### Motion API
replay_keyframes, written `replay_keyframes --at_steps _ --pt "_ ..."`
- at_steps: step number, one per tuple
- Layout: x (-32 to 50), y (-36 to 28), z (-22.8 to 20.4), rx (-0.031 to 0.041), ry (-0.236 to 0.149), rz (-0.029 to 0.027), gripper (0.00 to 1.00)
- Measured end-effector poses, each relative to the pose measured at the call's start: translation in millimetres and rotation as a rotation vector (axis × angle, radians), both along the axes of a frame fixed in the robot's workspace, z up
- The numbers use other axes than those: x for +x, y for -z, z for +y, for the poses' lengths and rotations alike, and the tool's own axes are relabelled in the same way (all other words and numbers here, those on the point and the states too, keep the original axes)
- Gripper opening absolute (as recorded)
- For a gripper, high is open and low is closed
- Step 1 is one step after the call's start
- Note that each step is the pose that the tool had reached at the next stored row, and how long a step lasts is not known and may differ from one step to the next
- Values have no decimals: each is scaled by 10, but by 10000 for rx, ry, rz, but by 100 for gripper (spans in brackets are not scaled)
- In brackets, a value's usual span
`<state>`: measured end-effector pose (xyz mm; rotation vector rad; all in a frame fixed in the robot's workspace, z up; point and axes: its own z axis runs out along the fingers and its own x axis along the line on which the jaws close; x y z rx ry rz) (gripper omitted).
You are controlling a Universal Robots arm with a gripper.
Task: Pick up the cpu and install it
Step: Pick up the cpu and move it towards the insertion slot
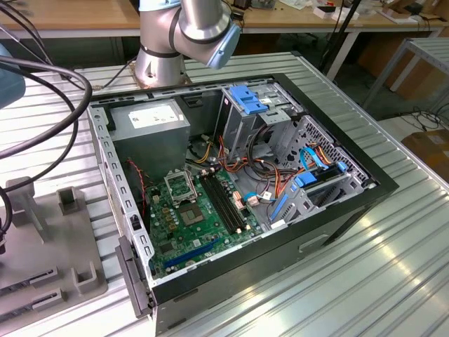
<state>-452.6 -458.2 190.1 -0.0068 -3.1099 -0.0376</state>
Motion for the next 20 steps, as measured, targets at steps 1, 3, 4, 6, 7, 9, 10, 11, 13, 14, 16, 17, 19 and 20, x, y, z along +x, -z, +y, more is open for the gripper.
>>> replay_keyframes --at_steps 1,3,4,6,7,9,10,11,13,14,16,17,19,20 --pt "0 0 0 0 0 0 66" --pt "0 0 0 -1 0 0 66" --pt "0 0 0 -1 0 0 65" --pt "0 0 0 -2 0 0 58" --pt "0 0 0 -1 0 0 58" --pt "0 0 0 -2 0 0 58" --pt "0 0 0 -3 0 0 58" --pt "0 -1 0 -9 0 -1 58" --pt "1 -10 0 -22 -1 2 58" --pt "1 -13 0 -28 0 -1 58" --pt "0 -17 0 -49 0 -1 58" --pt "0 -17 0 -50 0 -1 58" --pt "2 -18 0 -54 0 0 58" --pt "5 -17 1 -55 2 -1 58"
